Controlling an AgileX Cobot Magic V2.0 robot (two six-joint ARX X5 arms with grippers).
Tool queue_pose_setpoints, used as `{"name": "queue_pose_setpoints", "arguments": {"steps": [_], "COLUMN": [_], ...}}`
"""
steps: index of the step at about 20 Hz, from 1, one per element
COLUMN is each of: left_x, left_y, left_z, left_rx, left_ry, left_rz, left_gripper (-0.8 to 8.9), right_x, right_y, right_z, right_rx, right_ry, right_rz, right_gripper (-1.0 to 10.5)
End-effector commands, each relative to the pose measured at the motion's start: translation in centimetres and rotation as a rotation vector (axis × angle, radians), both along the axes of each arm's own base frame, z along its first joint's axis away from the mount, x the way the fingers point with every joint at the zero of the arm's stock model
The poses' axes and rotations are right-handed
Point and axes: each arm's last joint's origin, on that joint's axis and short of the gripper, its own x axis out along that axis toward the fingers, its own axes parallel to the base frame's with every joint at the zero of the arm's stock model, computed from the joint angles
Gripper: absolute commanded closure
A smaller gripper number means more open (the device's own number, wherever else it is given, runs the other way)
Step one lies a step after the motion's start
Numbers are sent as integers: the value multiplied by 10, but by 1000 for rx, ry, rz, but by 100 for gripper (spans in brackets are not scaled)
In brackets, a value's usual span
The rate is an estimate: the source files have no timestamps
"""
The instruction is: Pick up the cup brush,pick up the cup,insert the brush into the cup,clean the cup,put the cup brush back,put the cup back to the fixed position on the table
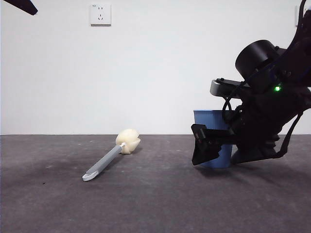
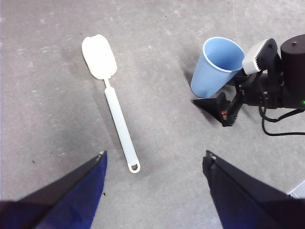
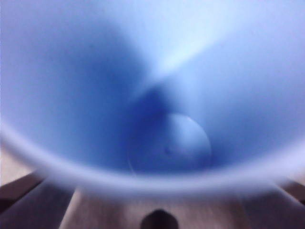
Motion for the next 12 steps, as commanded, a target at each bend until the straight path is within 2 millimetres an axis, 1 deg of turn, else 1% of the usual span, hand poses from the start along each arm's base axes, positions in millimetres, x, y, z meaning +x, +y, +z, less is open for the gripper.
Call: {"name": "queue_pose_setpoints", "arguments": {"steps": [1, 4, 7, 9, 12], "left_x": [0, 0, 0, -1, -4], "left_y": [0, 0, 0, 0, 0], "left_z": [-2, -2, -3, -4, -6], "left_rx": [11, 11, 9, 17, 2], "left_ry": [-1, -1, 5, 20, 64], "left_rz": [-7, -7, -13, -15, -63], "left_gripper": [470, 470, 470, 470, 471], "right_x": [-10, -25, -47, -69, -109], "right_y": [-5, -11, -19, -25, -34], "right_z": [5, 29, 59, 81, 111], "right_rx": [-1, -1, 9, 15, 41], "right_ry": [62, 111, 154, 181, 260], "right_rz": [-29, -47, -65, -58, 29], "right_gripper": [437, 438, 438, 442, 447]}}
